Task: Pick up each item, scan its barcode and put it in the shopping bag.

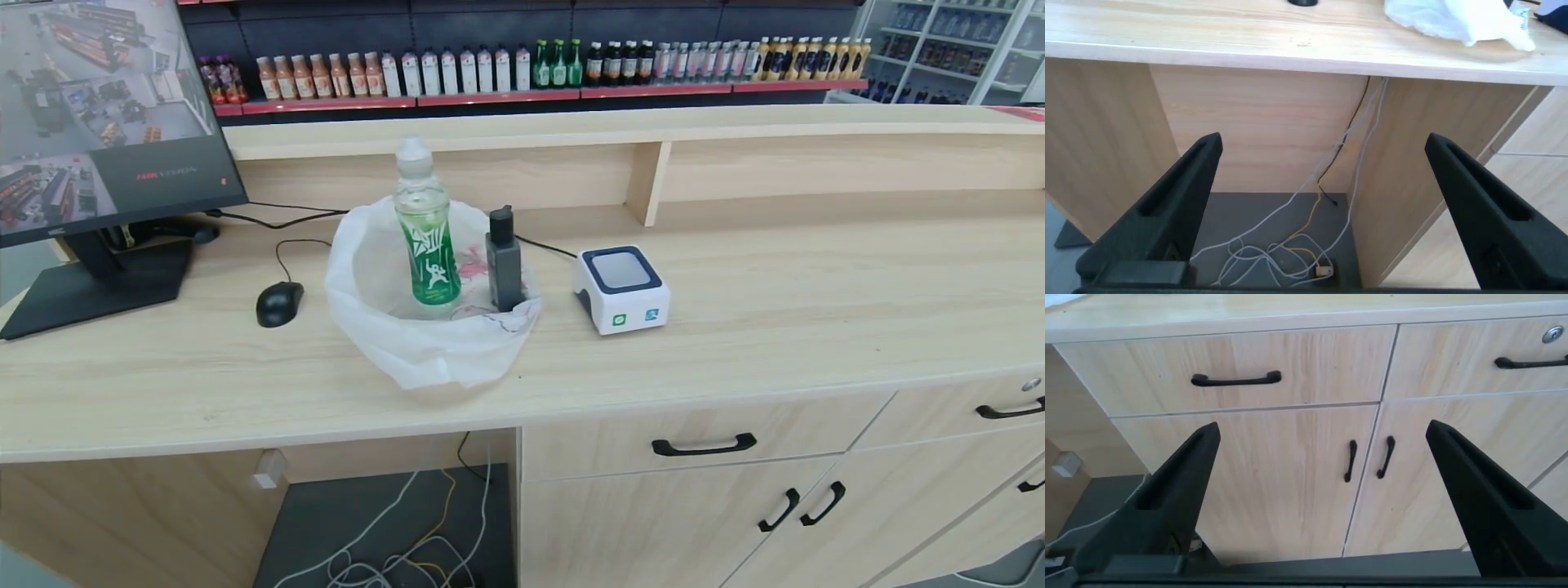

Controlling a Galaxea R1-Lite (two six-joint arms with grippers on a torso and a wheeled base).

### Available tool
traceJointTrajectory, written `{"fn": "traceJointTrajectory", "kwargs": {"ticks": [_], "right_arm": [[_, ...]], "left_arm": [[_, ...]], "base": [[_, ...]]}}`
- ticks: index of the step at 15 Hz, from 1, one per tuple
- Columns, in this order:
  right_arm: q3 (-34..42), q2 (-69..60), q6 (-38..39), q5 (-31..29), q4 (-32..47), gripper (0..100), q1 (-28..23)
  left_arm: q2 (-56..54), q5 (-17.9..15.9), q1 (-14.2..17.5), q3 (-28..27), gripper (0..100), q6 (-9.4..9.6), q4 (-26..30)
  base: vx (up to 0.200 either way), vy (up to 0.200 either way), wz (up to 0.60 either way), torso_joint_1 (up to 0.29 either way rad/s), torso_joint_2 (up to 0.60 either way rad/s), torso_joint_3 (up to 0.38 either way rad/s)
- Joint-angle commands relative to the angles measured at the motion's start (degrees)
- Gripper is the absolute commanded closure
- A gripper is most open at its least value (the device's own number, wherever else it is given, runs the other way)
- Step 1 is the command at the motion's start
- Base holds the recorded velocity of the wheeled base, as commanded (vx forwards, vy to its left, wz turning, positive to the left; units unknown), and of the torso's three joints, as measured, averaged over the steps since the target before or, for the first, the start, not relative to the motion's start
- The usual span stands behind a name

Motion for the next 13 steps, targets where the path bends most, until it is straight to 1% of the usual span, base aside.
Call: {"fn": "traceJointTrajectory", "kwargs": {"ticks": [1, 6, 13], "right_arm": [[0.0, 0.1, 0.0, 0.0, 0.0, 0, 0.0], [0.0, 0.1, 0.1, 0.0, 0.0, 0, 0.0], [0.0, 0.1, 0.0, 0.0, 0.0, 0, 0.0]], "left_arm": [[0.0, 0.0, 0.0, 0.0, 0, -0.04, 0.0], [0.0, 0.0, 0.0, 0.0, 0, -0.04, 0.0], [0.0, 0.0, 0.0, 0.0, 0, 0.05, 0.0]], "base": [[0.0, -0.2, 0.0, 0.002, -0.01, 0.002], [0.0, -0.2, 0.0, 0.0, 0.0, 0.003], [0.0, 0.0, 0.0, 0.0, 0.0, 0.0]]}}
